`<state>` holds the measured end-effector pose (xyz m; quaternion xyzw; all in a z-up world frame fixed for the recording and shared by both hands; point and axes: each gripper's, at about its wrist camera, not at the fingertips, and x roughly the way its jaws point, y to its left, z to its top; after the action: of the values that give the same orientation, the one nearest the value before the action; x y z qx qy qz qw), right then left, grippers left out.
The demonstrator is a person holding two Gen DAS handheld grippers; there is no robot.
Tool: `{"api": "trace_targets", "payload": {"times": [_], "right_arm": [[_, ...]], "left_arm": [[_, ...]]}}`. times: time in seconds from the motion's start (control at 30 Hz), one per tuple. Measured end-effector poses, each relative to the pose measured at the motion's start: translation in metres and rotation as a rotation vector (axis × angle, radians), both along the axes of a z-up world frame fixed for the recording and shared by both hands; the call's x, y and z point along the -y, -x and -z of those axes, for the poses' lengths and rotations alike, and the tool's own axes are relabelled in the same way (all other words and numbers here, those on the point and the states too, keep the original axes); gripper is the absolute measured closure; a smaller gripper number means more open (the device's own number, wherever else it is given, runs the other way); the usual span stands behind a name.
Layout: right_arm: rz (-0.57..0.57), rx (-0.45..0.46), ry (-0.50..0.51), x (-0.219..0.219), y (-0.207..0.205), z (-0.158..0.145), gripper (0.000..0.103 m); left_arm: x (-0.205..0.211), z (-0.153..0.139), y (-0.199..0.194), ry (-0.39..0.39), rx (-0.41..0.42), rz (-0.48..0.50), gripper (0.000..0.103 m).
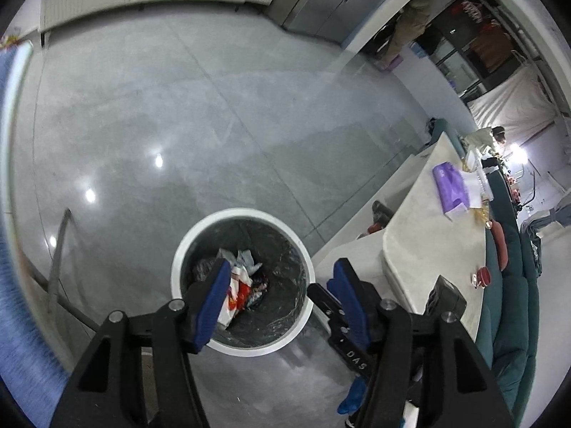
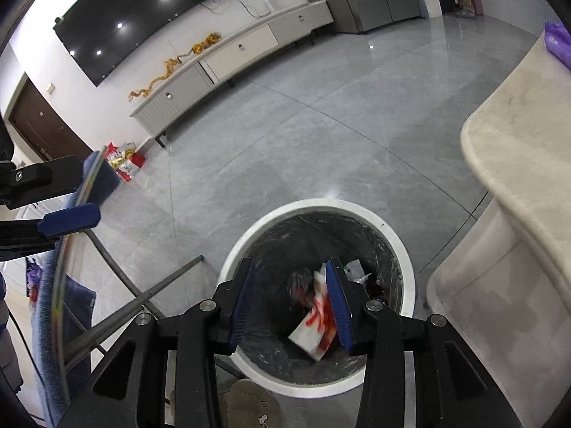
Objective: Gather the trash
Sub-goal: 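Move both open tools back toward the remaining wrappers on the rug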
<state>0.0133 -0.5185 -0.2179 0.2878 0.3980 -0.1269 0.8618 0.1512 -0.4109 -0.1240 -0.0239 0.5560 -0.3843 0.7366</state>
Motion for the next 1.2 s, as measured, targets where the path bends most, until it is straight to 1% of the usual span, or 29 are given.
{"api": "trace_targets", "payload": {"times": [0.13, 0.17, 0.3, 0.43, 0.47, 0.53, 0.6, 0.7, 0.73, 0.8, 0.9, 0.93, 1.1, 1.2], "right_arm": [[-0.01, 0.043, 0.034, -0.012, 0.011, -0.03, 0.062], [-0.018, 0.062, 0.047, -0.017, 0.016, -0.043, 0.062], [-0.043, 0.129, 0.088, -0.031, 0.03, -0.083, 0.06], [-0.077, 0.19, 0.143, -0.053, 0.042, -0.126, 0.058], [-0.09, 0.211, 0.165, -0.061, 0.046, -0.141, 0.057], [-0.108, 0.242, 0.191, -0.073, 0.052, -0.162, 0.056], [-0.126, 0.272, 0.211, -0.083, 0.056, -0.179, 0.056], [-0.155, 0.308, 0.245, -0.102, 0.062, -0.204, 0.055], [-0.167, 0.319, 0.258, -0.11, 0.063, -0.213, 0.055], [-0.186, 0.335, 0.274, -0.121, 0.061, -0.225, 0.055], [-0.226, 0.362, 0.294, -0.141, 0.059, -0.242, 0.055], [-0.237, 0.368, 0.3, -0.147, 0.057, -0.247, 0.055], [-0.314, 0.405, 0.326, -0.179, 0.05, -0.267, 0.053], [-0.351, 0.409, 0.332, -0.194, 0.042, -0.27, 0.051]], "left_arm": [[-0.033, -0.043, 0.02, 0.055, 0.107, -0.017, 0.045], [-0.043, -0.054, 0.025, 0.067, 0.139, -0.023, 0.045], [-0.087, -0.097, 0.046, 0.087, 0.252, -0.026, 0.045], [-0.144, -0.137, 0.07, 0.076, 0.384, -0.041, 0.045], [-0.161, -0.146, 0.075, 0.073, 0.408, -0.052, 0.045], [-0.196, -0.159, 0.084, 0.079, 0.437, -0.069, 0.045], [-0.235, -0.173, 0.093, 0.066, 0.49, -0.111, 0.045], [-0.295, -0.187, 0.103, 0.057, 0.54, -0.183, 0.045], [-0.315, -0.19, 0.104, 0.05, 0.553, -0.21, 0.042], [-0.359, -0.198, 0.109, 0.044, 0.578, -0.278, 0.039], [-0.415, -0.205, 0.115, 0.035, 0.606, -0.364, 0.039], [-0.441, -0.207, 0.12, 0.029, 0.621, -0.405, 0.039], [-0.522, -0.21, 0.137, -0.003, 0.649, -0.547, 0.039], [-0.556, -0.208, 0.148, -0.027, 0.678, -0.6, 0.039]]}}
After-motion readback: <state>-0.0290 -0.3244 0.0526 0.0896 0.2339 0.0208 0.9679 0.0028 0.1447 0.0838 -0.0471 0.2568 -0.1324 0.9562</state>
